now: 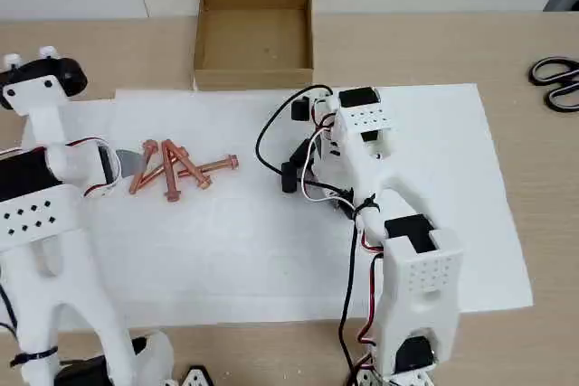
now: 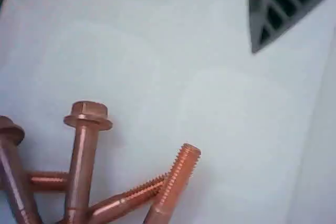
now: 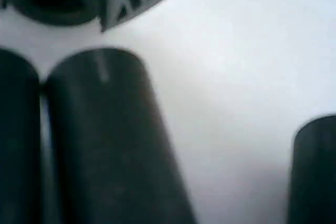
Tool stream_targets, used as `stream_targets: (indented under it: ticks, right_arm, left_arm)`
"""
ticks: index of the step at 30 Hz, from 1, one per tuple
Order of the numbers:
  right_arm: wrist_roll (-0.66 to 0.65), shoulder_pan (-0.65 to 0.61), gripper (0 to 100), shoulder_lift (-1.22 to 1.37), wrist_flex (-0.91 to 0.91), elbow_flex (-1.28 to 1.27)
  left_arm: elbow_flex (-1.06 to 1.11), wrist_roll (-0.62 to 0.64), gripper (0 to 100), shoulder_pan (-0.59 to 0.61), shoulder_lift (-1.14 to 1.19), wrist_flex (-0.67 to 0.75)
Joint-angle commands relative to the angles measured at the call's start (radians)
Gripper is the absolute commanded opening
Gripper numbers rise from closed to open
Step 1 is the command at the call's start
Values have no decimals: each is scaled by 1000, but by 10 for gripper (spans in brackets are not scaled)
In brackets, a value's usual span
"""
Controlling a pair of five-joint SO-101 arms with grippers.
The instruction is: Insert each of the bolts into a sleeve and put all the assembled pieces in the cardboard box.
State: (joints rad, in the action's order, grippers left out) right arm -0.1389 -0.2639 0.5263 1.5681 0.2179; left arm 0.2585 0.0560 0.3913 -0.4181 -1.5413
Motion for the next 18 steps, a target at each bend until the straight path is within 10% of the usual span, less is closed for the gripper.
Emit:
stream_targets:
  ticks: [1,18]
  right_arm:
    - [12,12,95,-1,8,3]
    - [14,12,155,-12,61,-3]
  left_arm:
    - [-42,-3,299,0,-3,14]
    - [-42,-3,299,2,-8,8]
